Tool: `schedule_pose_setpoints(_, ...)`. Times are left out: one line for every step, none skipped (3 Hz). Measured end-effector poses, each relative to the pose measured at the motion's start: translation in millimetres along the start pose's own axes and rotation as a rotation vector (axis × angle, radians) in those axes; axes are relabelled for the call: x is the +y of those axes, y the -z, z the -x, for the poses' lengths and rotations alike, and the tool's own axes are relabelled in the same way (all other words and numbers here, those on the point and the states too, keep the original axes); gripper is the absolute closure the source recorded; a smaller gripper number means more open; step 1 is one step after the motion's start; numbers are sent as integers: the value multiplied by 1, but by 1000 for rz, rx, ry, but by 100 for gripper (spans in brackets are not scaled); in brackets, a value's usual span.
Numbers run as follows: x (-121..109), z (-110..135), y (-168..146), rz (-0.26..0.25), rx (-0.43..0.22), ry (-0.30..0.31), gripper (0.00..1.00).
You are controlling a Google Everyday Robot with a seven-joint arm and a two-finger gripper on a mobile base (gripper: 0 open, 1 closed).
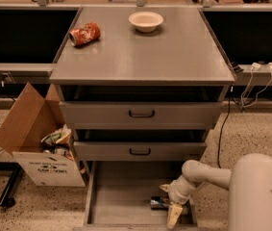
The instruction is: Pick redbull can from bottom drawer and place on counter
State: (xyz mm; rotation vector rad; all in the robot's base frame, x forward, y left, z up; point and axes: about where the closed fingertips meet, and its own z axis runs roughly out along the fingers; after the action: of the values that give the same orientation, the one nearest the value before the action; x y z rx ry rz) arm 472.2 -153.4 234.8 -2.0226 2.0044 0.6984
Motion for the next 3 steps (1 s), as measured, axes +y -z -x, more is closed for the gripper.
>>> schedule_pose_setpoints(0, 0, 0, 0, 0, 0, 0)
schedule_pose_setpoints(-10, -5, -7, -18, -16, 23, 0)
schedule_pose_setpoints(-37, -21, -10, -74, -40, 39, 0)
